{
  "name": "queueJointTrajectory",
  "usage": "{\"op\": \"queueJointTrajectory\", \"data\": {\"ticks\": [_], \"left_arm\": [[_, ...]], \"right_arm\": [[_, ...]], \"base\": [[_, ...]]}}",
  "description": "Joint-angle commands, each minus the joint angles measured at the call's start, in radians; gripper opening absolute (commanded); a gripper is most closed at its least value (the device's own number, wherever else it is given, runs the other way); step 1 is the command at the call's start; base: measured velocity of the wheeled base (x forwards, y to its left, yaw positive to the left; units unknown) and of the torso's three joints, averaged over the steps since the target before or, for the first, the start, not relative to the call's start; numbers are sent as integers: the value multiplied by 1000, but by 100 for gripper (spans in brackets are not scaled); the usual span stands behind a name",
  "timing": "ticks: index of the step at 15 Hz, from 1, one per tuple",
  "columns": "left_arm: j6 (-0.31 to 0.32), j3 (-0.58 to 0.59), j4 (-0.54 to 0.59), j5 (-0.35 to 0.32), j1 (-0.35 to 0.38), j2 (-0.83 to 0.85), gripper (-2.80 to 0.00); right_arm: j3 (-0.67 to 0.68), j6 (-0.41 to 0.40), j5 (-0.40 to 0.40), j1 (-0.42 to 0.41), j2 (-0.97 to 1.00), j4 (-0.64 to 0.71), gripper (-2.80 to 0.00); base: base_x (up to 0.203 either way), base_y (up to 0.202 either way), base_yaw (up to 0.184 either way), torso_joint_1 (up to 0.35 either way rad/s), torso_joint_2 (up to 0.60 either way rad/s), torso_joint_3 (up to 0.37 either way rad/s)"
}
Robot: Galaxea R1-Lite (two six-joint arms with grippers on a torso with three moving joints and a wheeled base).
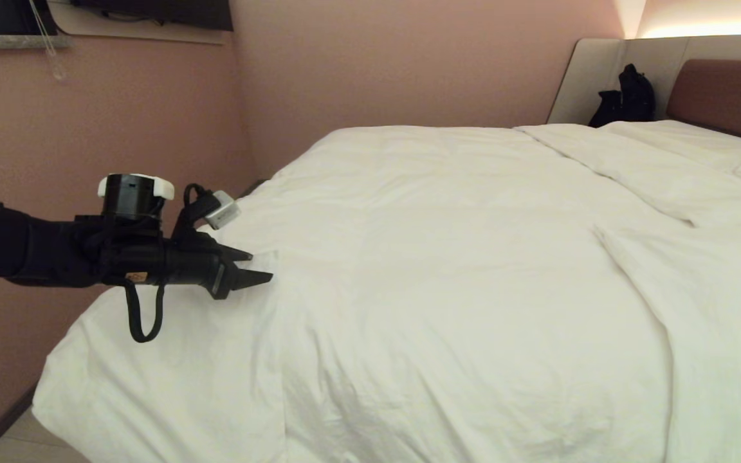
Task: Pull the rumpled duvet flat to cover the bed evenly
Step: Flatten the corners of the folded blanket
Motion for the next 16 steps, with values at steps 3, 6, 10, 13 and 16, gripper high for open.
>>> {"op": "queueJointTrajectory", "data": {"ticks": [3, 6, 10, 13, 16], "left_arm": [[-18, -29, -6, 1, -29, 43, 0], [-76, -56, -15, 52, -54, 62, 0], [-117, -61, -113, 147, -66, 97, 0], [-114, -45, -167, 175, -69, 99, 0], [-95, -24, -167, 206, -69, 96, 0]], "right_arm": [[0, 0, 1, 1, 1, 0, -280], [0, 0, 1, 1, 1, 0, -280], [0, 0, 1, 1, 1, 0, -280], [0, 0, 1, 1, 1, 0, -280], [0, 0, 1, 1, 1, 0, -280]], "base": [[0, 0, 0, 0, 0, 0], [0, 0, 0, 0, 0, 0], [0, 0, 0, 0, 0, 0], [0, 0, 0, 0, 0, 0], [0, 0, 0, 0, 0, 0]]}}
